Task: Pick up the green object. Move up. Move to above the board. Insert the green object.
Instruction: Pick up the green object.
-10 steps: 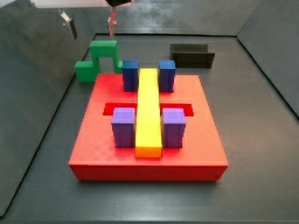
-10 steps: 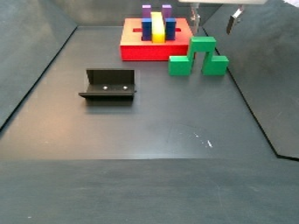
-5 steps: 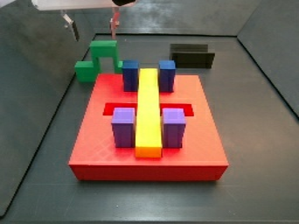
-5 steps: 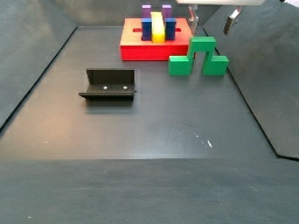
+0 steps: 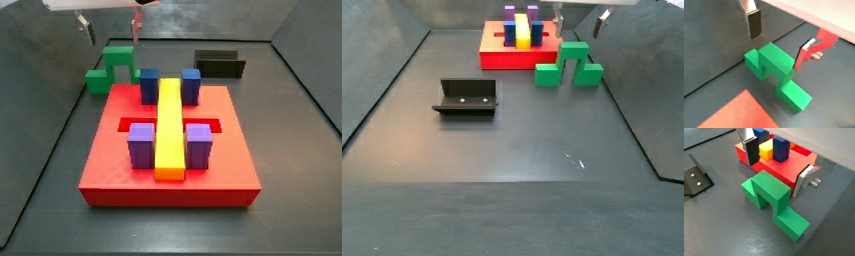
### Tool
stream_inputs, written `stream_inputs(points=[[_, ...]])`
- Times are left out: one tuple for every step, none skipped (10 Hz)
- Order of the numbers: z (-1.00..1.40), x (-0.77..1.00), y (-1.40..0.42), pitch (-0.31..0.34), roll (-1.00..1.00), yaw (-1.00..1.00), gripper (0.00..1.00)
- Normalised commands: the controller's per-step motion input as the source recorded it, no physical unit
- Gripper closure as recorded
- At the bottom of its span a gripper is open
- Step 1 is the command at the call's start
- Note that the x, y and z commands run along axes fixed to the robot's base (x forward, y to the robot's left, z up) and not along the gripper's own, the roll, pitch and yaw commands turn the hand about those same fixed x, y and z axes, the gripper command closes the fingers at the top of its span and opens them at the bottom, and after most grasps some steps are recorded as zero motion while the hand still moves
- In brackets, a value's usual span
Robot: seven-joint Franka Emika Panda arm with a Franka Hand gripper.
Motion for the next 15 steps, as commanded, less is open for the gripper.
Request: stream_inputs(points=[[0.0,0.01,0.0,0.0,0.02,-0.09,0.0],[-0.06,0.0,0.0,-0.004,0.0,-0.09,0.0],[-0.07,-0.03,0.03,-0.01,0.0,-0.11,0.0],[-0.09,-0.01,0.05,-0.014,0.0,-0.12,0.0],[-0.08,0.0,0.06,-0.014,0.0,-0.13,0.0],[-0.08,0.0,0.05,-0.02,-0.01,-0.1,0.0],[-0.16,-0.05,0.1,-0.037,-0.02,-0.1,0.0],[-0.2,-0.07,0.12,-0.05,-0.02,-0.08,0.0],[-0.17,-0.01,0.05,-0.053,-0.04,-0.03,0.0],[-0.2,-0.01,0.0,-0.059,-0.04,-0.01,0.0],[-0.22,0.0,0.0,-0.064,-0.05,0.0,0.0],[-0.19,0.0,0.0,-0.06,-0.07,0.0,0.0],[-0.17,0.0,0.0,-0.057,-0.06,0.0,0.0],[-0.15,0.0,0.0,-0.049,-0.05,0.0,0.0],[-0.15,0.0,0.0,-0.044,-0.04,0.0,0.0]])
